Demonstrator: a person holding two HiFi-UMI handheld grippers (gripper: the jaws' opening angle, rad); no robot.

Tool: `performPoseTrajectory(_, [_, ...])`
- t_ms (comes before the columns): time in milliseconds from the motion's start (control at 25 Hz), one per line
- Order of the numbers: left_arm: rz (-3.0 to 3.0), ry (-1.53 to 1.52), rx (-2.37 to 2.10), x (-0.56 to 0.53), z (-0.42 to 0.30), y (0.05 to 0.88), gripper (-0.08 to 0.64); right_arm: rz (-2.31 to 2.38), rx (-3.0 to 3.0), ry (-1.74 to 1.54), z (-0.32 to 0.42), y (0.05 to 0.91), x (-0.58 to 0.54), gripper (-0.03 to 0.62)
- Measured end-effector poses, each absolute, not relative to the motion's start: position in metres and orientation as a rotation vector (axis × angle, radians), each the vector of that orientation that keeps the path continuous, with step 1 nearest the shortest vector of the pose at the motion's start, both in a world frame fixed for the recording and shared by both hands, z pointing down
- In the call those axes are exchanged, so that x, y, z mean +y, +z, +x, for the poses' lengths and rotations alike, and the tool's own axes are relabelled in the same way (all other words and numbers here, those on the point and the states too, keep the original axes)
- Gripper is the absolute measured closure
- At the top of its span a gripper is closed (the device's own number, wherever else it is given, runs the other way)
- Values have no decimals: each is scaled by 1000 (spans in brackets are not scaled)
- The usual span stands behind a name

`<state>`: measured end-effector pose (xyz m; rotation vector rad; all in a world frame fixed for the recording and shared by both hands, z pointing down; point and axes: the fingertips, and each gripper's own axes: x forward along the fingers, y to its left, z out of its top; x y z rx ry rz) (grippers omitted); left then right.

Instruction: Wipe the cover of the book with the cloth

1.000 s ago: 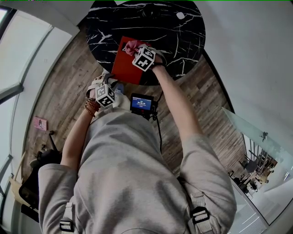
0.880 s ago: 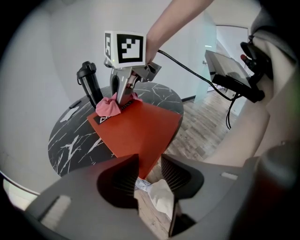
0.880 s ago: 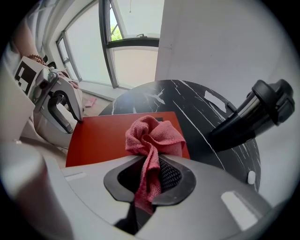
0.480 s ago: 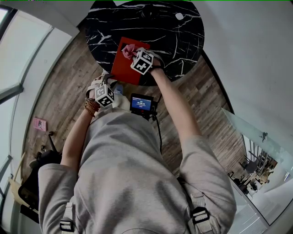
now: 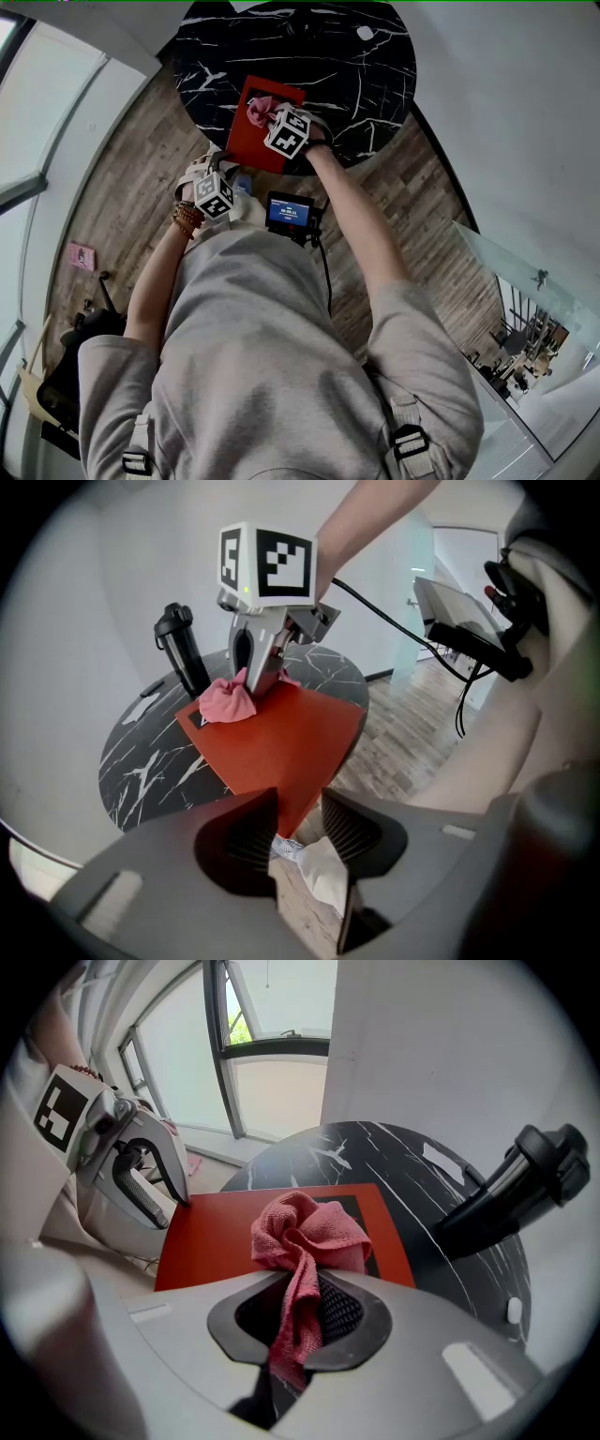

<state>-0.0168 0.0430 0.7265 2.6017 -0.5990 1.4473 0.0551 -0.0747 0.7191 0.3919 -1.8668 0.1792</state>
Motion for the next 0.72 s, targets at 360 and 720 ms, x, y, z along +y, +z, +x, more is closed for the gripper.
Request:
performPoseTrajectory(360, [2593, 1446, -613, 43, -18, 727, 419, 375, -1877, 177, 50, 719, -63, 535])
performPoseTrajectory(720, [2578, 1435, -626, 42, -18, 725, 420, 325, -1881, 160, 47, 717, -49, 534])
